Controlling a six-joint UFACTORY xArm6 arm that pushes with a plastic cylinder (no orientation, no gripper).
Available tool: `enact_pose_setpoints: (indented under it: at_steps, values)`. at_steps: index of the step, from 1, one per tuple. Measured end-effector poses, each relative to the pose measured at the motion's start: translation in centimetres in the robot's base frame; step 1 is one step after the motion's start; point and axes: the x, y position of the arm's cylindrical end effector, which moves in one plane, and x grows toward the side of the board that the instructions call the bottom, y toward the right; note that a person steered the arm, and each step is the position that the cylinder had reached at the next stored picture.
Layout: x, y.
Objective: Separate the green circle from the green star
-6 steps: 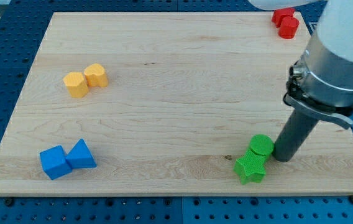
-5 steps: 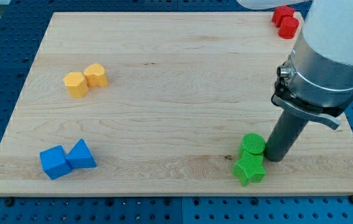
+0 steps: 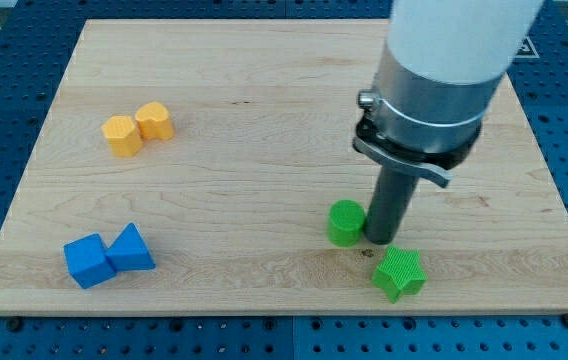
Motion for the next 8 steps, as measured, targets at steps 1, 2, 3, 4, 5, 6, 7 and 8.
enact_pose_setpoints:
  at_steps: [1, 2, 3, 4, 5, 6, 7, 8]
  values:
    - [-0.4, -3.5]
    - [-0.4, -6.8]
    - [-0.4, -8.0]
    - [-0.4, -8.8]
    - [-0.4, -8.9]
    - [-0.9, -9.4]
    - [-3.4, -9.4]
    - [-4.1, -9.6]
